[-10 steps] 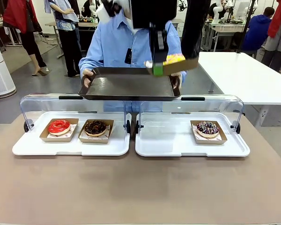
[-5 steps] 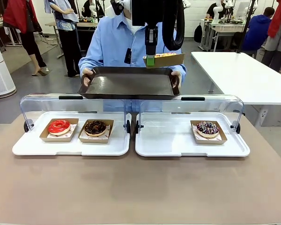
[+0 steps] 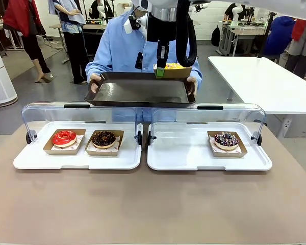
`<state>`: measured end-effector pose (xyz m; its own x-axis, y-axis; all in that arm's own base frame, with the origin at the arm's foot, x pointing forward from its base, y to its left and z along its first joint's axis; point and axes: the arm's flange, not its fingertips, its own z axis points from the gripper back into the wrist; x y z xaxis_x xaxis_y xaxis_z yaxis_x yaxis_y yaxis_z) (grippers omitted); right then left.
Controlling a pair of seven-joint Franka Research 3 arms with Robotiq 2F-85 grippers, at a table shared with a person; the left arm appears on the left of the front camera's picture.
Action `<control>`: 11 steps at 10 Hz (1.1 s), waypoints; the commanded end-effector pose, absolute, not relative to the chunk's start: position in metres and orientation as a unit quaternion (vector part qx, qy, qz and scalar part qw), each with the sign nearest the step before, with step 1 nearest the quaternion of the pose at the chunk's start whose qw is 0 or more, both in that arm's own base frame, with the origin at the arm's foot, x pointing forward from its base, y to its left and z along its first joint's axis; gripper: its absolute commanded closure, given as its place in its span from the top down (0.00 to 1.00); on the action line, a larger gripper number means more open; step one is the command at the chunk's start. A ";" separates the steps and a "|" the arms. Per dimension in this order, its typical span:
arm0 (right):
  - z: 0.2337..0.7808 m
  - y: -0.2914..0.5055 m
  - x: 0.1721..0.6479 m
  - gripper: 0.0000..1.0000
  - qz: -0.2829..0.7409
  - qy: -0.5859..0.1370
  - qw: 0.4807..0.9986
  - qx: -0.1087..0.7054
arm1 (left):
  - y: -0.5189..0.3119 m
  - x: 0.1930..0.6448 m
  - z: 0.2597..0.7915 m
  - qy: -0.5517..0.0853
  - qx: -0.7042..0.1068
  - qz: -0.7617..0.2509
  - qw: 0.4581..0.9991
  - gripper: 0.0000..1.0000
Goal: Provide the desired donut to the person.
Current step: Place the picked Paper togo box onto the Handle tray extended by the person.
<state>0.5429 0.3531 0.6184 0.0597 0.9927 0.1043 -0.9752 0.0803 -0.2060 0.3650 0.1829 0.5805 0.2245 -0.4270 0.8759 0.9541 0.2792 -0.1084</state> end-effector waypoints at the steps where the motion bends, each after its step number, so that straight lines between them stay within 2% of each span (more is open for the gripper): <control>1: 0.610 0.348 0.551 0.02 0.680 -0.122 0.723 -0.017 | 0.184 0.364 0.581 -0.384 -0.346 -0.494 0.699 1.00; 6: 0.582 0.336 0.566 0.02 0.667 -0.131 0.733 0.007 | 0.184 0.364 0.581 -0.384 -0.346 -0.494 0.699 1.00; 11: 0.561 0.334 0.572 0.02 0.667 -0.108 0.737 0.027 | 0.184 0.364 0.581 -0.384 -0.346 -0.494 0.699 1.00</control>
